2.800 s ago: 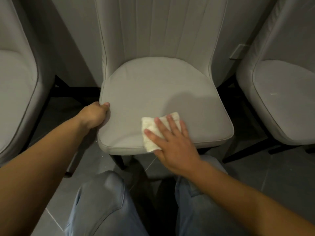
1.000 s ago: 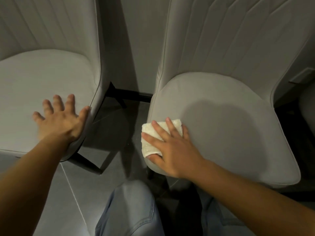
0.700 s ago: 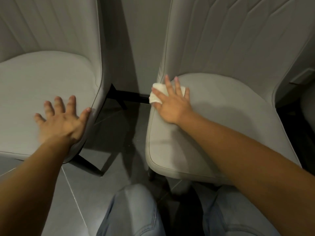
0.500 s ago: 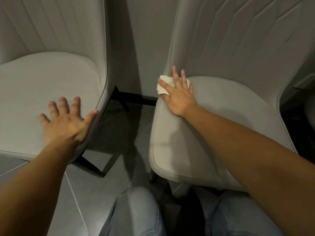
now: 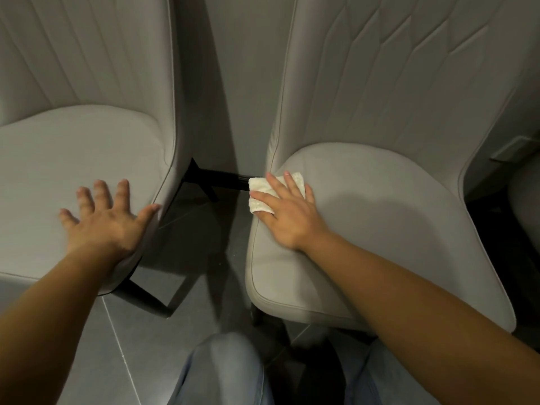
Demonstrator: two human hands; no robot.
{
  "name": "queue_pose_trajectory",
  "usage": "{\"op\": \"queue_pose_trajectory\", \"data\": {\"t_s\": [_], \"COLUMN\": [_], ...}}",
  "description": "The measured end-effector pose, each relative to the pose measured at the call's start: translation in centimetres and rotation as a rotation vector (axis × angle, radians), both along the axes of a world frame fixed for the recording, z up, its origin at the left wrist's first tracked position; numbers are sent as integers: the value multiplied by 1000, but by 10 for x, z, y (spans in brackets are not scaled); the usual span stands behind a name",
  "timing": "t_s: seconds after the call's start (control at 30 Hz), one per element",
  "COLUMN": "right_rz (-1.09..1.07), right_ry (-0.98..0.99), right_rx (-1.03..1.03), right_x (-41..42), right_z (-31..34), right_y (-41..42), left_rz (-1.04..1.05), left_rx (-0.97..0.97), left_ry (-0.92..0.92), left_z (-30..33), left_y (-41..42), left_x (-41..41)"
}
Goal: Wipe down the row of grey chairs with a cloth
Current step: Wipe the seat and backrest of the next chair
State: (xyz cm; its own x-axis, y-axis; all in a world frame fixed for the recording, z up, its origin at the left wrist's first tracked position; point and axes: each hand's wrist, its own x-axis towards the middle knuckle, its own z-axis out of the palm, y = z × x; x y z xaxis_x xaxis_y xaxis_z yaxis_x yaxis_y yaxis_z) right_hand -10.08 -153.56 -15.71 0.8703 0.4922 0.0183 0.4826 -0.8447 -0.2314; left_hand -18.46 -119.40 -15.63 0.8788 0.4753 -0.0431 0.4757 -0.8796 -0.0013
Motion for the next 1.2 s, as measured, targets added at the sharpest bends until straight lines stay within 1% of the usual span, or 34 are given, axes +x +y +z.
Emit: {"op": "queue_pose_trajectory", "data": {"t_s": [0.13,0.2,0.23,0.27,0.3,0.33,0.37,0.4,0.43,0.47,0.5,0.53,0.6,0.67,0.73,0.77,0.83,0.9,0.93,1.0,1.03,1.07,1.17,1.2], "right_rz": [-18,-59,-120,-211,-315,-421,-506,-553,-556,-550,-548,-534,-520,-510,-525,-488,-343,-220,-194,-180,-180,-180,-134,-99], "right_ry": [-72,-23,42,123,197,272,365,483,607,694,747,776,752,675,474,341,44,-195,-294,-454,-520,-572,-642,-639], "right_rx": [95,241,361,489,594,691,837,1054,1294,1470,1548,1557,1531,1457,1292,1197,981,774,668,472,386,315,94,-11], "right_x": [0,1,2,4,7,10,14,18,21,24,26,26,29,32,40,46,59,72,79,94,102,111,139,148], "right_z": [-6,-5,-2,1,5,11,18,23,28,32,36,39,43,57,75,84,99,113,119,125,126,129,133,131], "right_y": [0,-2,-3,-5,-7,-10,-16,-22,-28,-34,-39,-42,-42,-35,-28,-25,-19,-14,-12,-9,-7,-6,5,9], "left_rz": [80,-45,-134,-205,-240,-235,-194,-127,-56,-11,-7,-25,-41,2,34,40,52,88,126,215,237,234,123,109], "left_rx": [-43,33,33,-19,-117,-243,-383,-527,-655,-726,-723,-668,-537,-498,-497,-485,-455,-449,-464,-554,-576,-563,-396,-396], "left_ry": [147,111,36,-70,-173,-233,-232,-188,-120,-52,-7,16,-2,-9,25,34,13,11,39,124,149,135,-70,-86], "left_z": [27,45,51,55,57,58,58,57,53,47,40,34,24,21,22,22,19,20,22,26,26,24,10,9], "left_y": [-23,-60,-84,-110,-136,-161,-184,-204,-221,-236,-248,-259,-271,-270,-267,-266,-267,-266,-261,-247,-243,-244,-257,-259], "left_x": [10,18,20,20,18,16,14,12,10,6,1,-3,-6,1,10,11,11,15,21,39,46,51,51,53]}}
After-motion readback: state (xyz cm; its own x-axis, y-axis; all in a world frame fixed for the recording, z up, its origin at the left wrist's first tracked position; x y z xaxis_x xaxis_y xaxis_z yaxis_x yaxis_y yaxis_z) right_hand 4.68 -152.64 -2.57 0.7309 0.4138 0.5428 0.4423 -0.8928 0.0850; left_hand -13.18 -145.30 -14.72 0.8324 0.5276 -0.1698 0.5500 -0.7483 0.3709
